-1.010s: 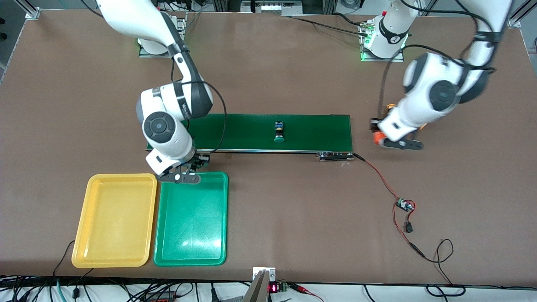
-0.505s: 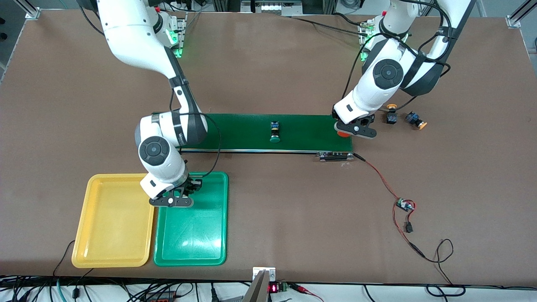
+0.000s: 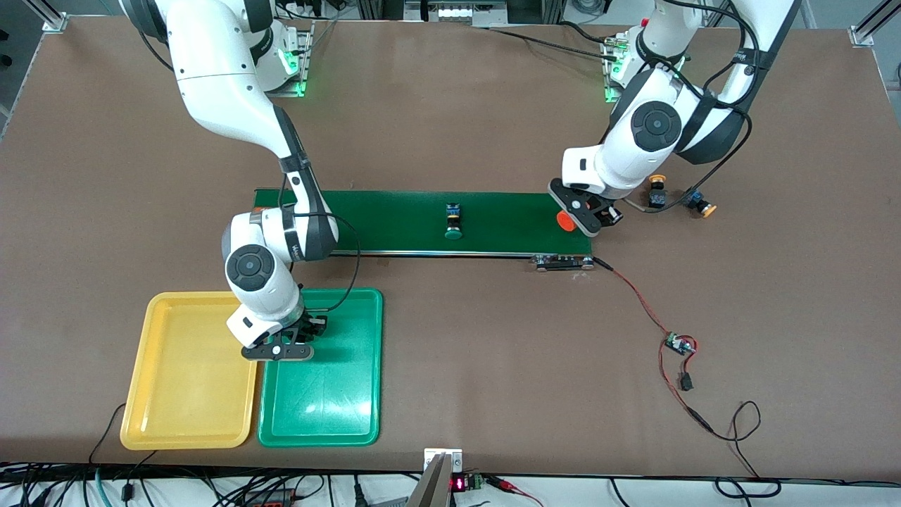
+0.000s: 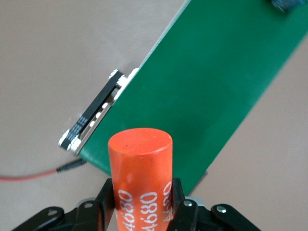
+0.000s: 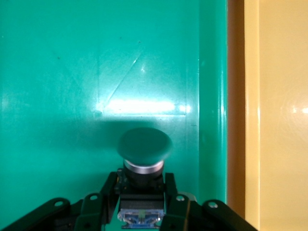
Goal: Sort buttons by color to trays
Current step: 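Lower the green button into the green tray while the left gripper carries the cylinder, then release the cylinder on the belt while the right gripper returns to the belt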
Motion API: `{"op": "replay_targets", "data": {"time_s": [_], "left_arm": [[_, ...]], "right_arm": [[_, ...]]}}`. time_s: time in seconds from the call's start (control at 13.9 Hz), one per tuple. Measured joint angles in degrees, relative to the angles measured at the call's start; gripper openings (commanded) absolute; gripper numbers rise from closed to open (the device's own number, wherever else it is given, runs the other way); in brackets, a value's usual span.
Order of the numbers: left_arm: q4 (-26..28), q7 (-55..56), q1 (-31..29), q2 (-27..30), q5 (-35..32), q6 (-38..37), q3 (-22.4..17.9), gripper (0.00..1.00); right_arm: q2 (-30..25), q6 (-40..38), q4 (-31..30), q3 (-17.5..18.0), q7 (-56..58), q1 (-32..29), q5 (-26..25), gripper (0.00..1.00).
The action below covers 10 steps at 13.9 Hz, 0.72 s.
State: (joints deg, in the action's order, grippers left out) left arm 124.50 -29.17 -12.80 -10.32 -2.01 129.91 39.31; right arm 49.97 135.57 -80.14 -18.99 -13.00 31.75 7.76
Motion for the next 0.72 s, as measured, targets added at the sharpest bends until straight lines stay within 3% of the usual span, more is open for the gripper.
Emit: {"op": "replay_targets", "data": {"time_s": [0.22,0.58,0.65,0.72], "left_arm": [[0.1,-13.4,0.7,-1.5,0.0,4.0,1.0,0.29],[0.8,-21.0,5.9,-6.8,-0.2,12.3,1.3,0.3],[1.0,-21.5,6.3,-7.5,-0.9,13.6,1.3,0.45],[1.1,-21.5,6.4,-8.1,-2.3,14.6,1.3,0.96]], "right_arm": [[0.0,0.2,0.5,0.0,0.8,-1.1,0.1,1.0],[-1.1,-0.3,0.9,0.2,1.0,0.0,0.1,1.0],[-2.0,-1.5,0.9,0.2,1.0,0.2,0.1,1.0],[-3.2,-3.6,0.9,0.2,1.0,0.4,0.1,1.0]]}}
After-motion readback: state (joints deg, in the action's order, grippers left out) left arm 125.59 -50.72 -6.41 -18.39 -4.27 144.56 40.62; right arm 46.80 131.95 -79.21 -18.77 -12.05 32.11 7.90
